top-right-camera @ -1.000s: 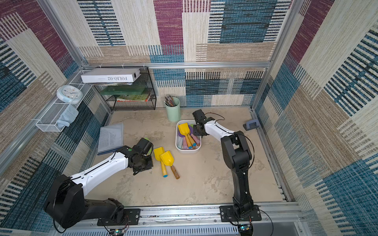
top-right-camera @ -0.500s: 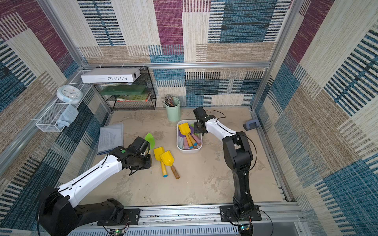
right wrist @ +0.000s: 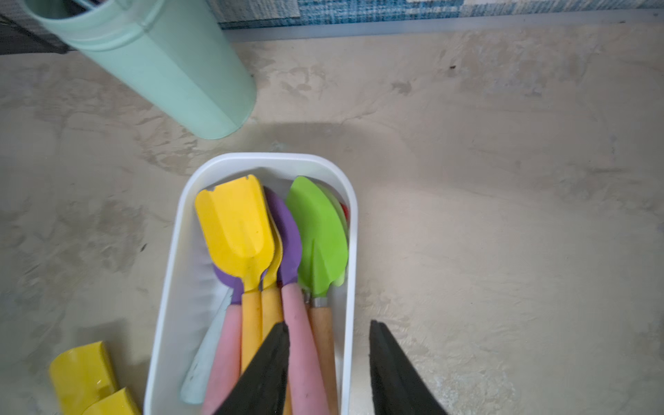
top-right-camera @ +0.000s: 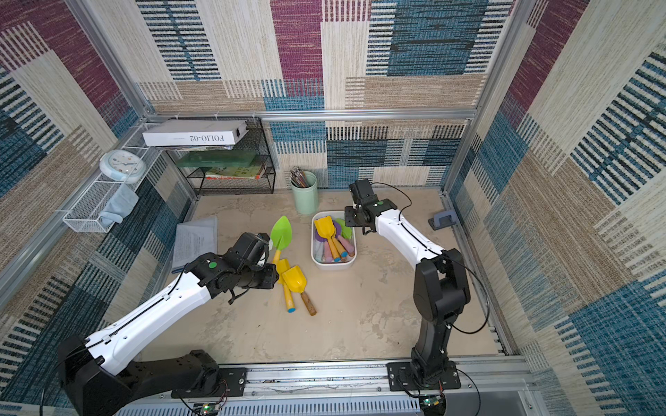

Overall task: Put the shovel into the storage box
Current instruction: Pick up the shovel from the center of the board.

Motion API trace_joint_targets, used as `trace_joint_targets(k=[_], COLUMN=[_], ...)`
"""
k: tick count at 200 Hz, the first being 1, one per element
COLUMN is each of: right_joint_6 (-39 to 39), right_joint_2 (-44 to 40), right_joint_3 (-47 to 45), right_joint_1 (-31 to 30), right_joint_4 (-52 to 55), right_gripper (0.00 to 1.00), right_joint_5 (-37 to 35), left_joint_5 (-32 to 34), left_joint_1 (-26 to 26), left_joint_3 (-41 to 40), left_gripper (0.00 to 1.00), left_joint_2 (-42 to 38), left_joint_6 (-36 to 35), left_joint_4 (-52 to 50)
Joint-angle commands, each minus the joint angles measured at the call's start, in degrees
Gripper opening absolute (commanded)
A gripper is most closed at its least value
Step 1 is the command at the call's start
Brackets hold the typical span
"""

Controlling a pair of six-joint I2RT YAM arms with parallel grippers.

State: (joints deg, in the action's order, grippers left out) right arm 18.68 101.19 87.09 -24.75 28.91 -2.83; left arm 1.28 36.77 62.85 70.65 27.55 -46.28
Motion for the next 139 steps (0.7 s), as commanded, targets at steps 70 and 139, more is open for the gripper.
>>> trace_joint_targets(k=[70, 139], right_joint_6=[8.7, 11.3], right_joint_2=[-12.0, -9.6], right_joint_3=[-11.8, -11.3], right_joint_1=[-0.1, -0.2], right_joint_4=[-21.5, -25.4], right_gripper=[0.47, 0.48], right_joint_5=[37.6, 40.0], left_joint_5=[-1.8, -4.6], left_joint_1=[2.0, 3.7], left_joint_3=[5.8, 9.6], left_gripper=[0.0, 0.0], left_joint_2=[7.2, 11.1], left_joint_6=[-1.3, -0.3], left_joint_4=[10.6, 13.1])
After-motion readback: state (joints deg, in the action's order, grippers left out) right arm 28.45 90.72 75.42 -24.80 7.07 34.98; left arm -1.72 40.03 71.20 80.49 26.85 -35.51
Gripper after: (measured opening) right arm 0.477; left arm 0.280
